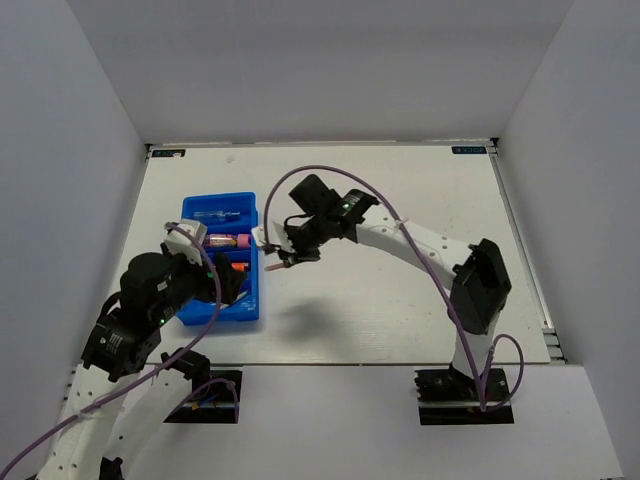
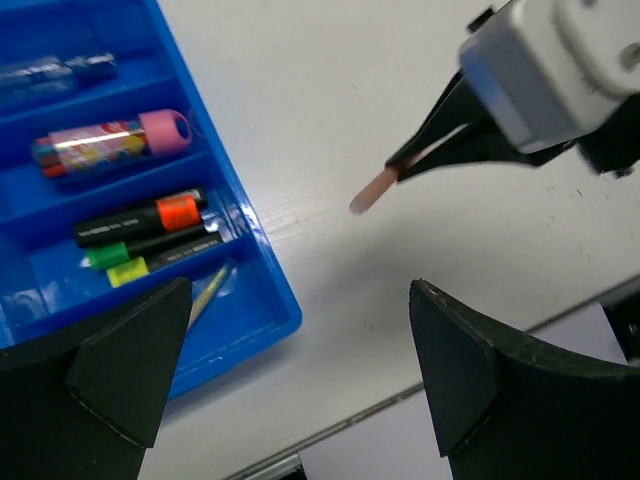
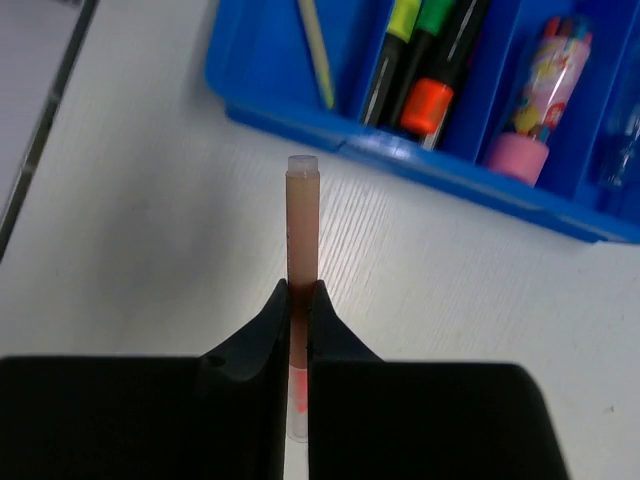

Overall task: Sort the stationery into containers
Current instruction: Place the pen in the storage box.

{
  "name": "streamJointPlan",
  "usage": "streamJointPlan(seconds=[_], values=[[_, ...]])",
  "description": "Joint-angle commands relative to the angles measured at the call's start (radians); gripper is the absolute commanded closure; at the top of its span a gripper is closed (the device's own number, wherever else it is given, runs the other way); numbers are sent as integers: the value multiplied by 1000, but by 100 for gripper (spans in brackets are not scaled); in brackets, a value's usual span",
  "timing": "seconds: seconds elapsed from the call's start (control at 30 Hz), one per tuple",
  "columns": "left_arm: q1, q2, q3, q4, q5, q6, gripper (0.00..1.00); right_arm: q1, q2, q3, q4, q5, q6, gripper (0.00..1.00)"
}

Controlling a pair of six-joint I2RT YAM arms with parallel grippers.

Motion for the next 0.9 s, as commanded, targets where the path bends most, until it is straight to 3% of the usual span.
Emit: streamJointPlan(seconds=[0.0, 0.2, 0.3, 0.37, 0.6, 0.87], values=[[-3, -43, 18, 68, -140, -33, 0, 35, 88, 102, 111, -33, 251, 100], [-2, -134, -71, 255, -50, -21, 0, 79, 238, 287, 173, -65, 597, 100], [0, -155, -87, 312, 19, -9, 0, 98, 272, 300, 222, -73, 694, 100], [-2, -160, -90, 313, 61, -4, 0, 107, 290, 310, 283, -76, 736, 100], [-2, -166, -93, 336, 125, -9, 0, 116, 381, 289, 514, -135, 1120, 100], [0, -158, -67, 315, 144, -9, 0, 136, 456, 293, 631, -112, 1306, 100]])
